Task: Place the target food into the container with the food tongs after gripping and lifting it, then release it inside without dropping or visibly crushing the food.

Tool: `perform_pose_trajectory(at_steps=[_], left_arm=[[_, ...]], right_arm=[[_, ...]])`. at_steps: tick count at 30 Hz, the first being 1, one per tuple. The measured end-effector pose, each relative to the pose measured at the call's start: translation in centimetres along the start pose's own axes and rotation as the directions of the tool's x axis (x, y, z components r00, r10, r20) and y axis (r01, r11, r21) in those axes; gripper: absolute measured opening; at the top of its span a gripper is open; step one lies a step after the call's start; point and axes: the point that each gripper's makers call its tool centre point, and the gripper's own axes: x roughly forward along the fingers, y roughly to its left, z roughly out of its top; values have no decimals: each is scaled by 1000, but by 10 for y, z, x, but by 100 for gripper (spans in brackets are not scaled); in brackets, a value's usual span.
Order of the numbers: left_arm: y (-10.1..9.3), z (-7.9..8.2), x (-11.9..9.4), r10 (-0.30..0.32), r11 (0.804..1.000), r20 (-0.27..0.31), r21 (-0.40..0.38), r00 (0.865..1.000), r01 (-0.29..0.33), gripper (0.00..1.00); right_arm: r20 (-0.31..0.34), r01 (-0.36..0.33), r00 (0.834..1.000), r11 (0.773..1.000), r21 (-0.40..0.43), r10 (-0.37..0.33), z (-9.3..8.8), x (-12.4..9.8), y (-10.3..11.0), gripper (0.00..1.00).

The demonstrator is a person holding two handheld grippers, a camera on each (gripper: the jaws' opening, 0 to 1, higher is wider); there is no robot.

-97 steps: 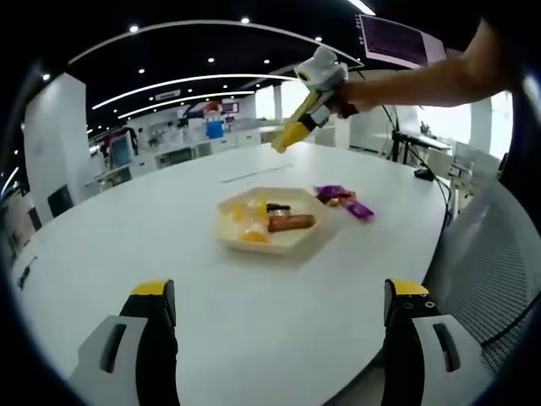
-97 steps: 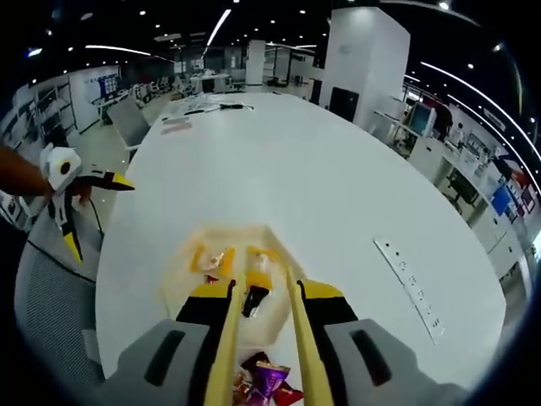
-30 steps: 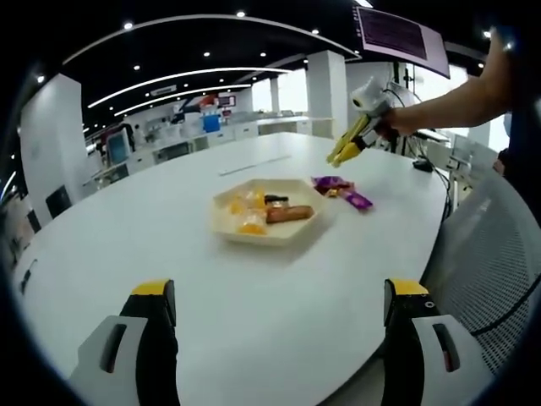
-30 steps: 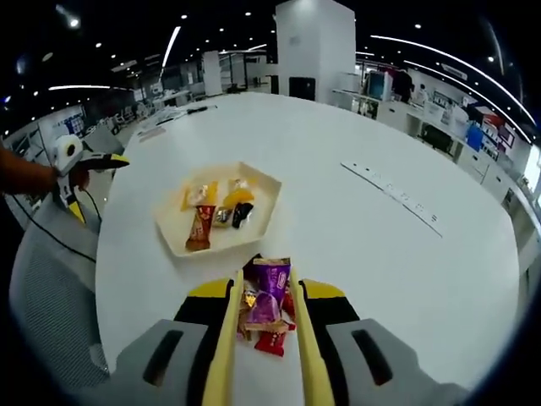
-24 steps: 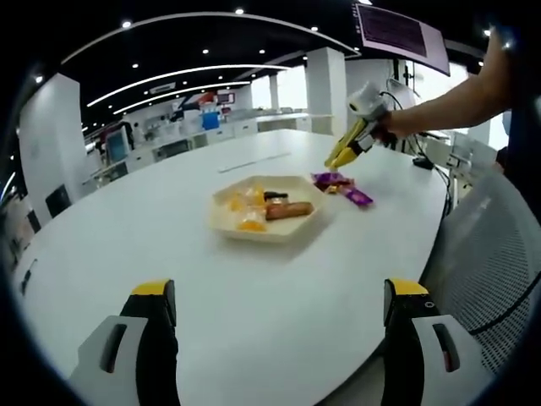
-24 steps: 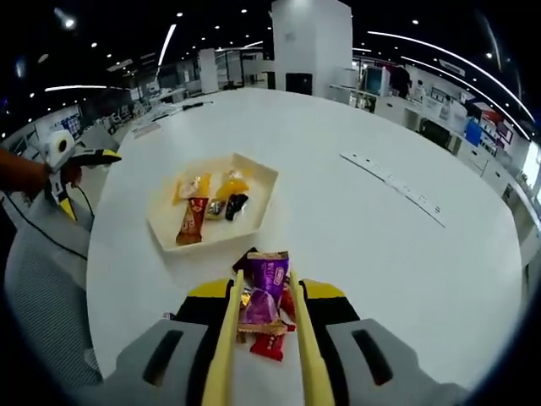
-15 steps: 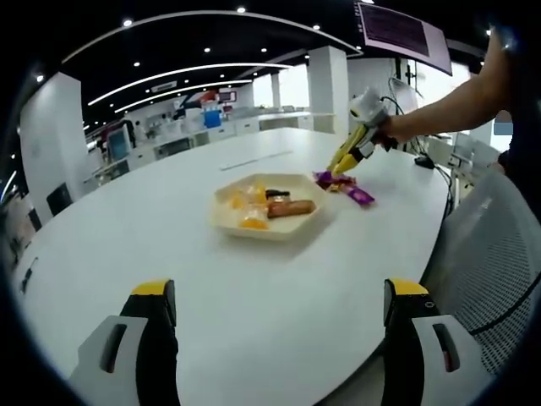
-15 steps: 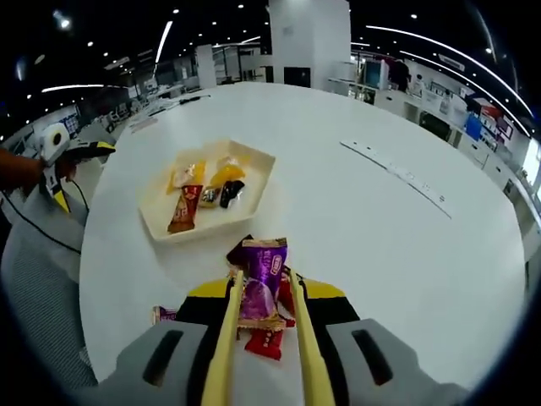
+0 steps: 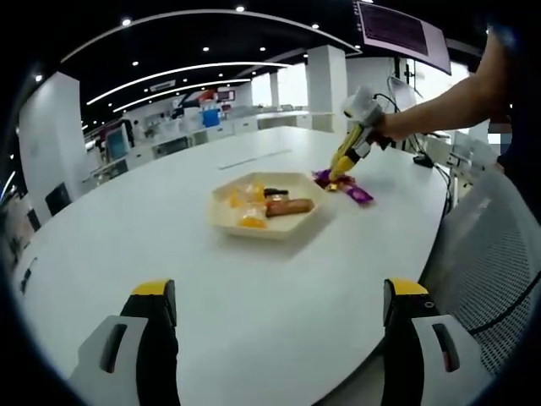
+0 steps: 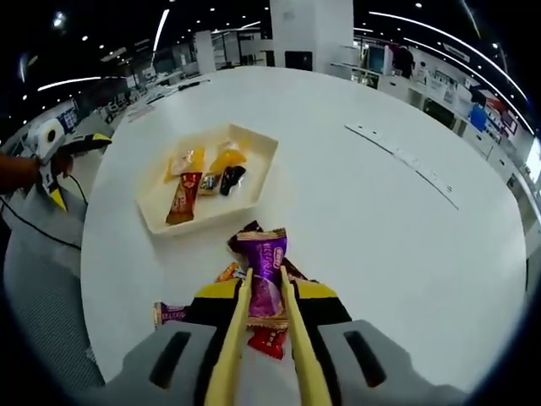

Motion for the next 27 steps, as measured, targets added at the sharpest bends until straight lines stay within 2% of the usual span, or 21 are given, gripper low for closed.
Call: perform_pose_trajectory(at_steps=[3, 12, 22, 24, 26, 27], left_arm=[[0, 1, 0, 2, 1000, 1, -2, 1000, -2, 99], [1, 0, 0, 2, 1000, 2, -2, 1000, -2, 99], [-3, 1, 1, -11, 1000, 2, 7, 1000, 11, 99], [0, 4, -1, 0, 1000, 18, 6, 1000, 0, 100], [-1, 11, -1, -6, 999, 56, -31, 998, 8, 100], [0, 10, -2, -7, 1000, 51, -30, 999, 8, 100]], right_arm=[[-7, 6, 1000, 999, -42, -6, 1, 1, 3, 20], [-12, -10, 1000, 999, -48, 9, 2, 1, 5, 21], [-7, -1, 1000, 998, -55, 0, 12, -11, -2, 21], [-6, 2, 1000, 998, -59, -3, 14, -14, -4, 21], [-6, 6, 1000, 998, -62, -6, 16, -16, -5, 21], [-6, 6, 1000, 998, -63, -6, 17, -19, -7, 21]])
